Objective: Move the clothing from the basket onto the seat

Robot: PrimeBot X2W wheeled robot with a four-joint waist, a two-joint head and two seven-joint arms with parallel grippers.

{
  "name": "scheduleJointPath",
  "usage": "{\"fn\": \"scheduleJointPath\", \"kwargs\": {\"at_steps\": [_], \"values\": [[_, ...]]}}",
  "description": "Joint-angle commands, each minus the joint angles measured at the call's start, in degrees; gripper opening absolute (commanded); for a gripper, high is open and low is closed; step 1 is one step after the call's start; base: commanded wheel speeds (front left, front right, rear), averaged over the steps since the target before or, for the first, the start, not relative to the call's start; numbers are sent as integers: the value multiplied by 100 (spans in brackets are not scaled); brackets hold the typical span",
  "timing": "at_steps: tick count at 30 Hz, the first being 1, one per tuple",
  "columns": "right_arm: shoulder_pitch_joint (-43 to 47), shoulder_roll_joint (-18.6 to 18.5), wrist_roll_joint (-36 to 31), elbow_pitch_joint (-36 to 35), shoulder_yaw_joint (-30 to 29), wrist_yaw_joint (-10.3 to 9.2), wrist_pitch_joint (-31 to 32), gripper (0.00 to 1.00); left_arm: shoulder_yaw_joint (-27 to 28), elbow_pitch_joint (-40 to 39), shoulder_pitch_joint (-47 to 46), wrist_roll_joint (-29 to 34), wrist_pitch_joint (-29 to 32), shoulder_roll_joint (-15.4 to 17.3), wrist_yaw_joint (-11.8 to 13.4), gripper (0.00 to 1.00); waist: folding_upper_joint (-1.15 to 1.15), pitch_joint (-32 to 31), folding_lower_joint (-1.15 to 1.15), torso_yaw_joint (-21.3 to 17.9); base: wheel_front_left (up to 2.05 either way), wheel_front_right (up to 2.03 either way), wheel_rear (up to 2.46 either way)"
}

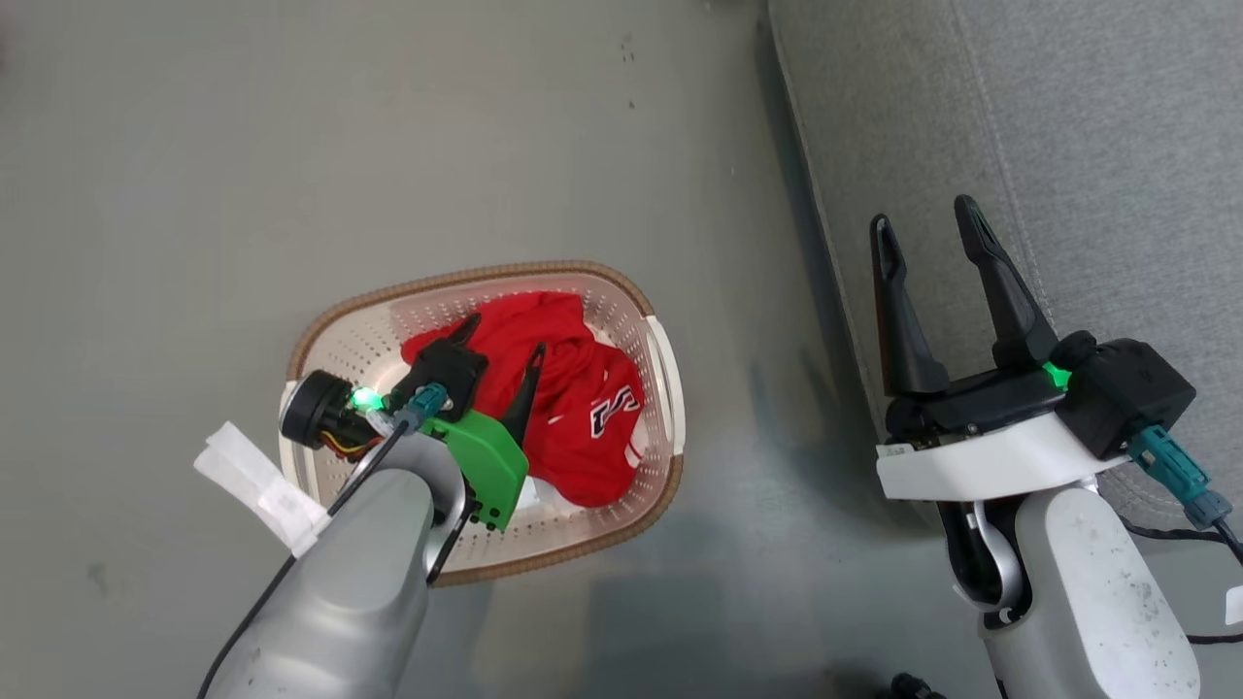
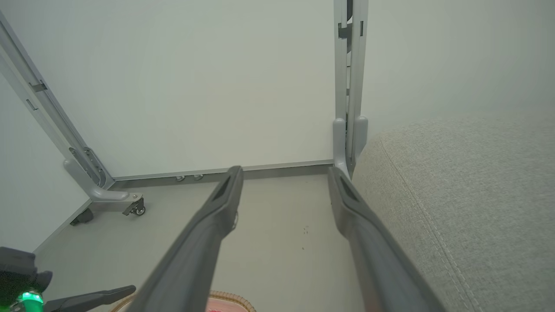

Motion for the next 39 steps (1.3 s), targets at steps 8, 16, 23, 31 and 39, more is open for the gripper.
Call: {"fn": "scheduleJointPath", "kwargs": {"at_steps": [8, 16, 23, 31, 39], "values": [[-344, -3, 196, -179, 133, 0, -53, 100, -173, 1063, -914, 83, 7, 73, -13, 100, 0, 1685, -1, -339, 0, 0, 0], [-492, -3, 405, -344, 270, 0, -55, 100, -277, 1722, -1439, -111, 184, 176, -15, 100, 0, 2181, -1, -557, 0, 0, 0], [-506, -2, 709, -392, 430, 0, -56, 100, -160, 1938, -1723, -388, 341, 499, -4, 100, 0, 2471, -1, -778, 0, 0, 0], [-486, -2, 960, -495, 562, 0, -56, 100, -51, 2045, -2025, -545, 509, 792, 62, 100, 0, 2814, -1, -989, 0, 0, 0], [-539, -3, 1051, -513, 699, 0, -56, 100, -21, 2074, -2313, -667, 586, 846, 90, 100, 0, 3044, -1, -1046, 0, 0, 0]]}}
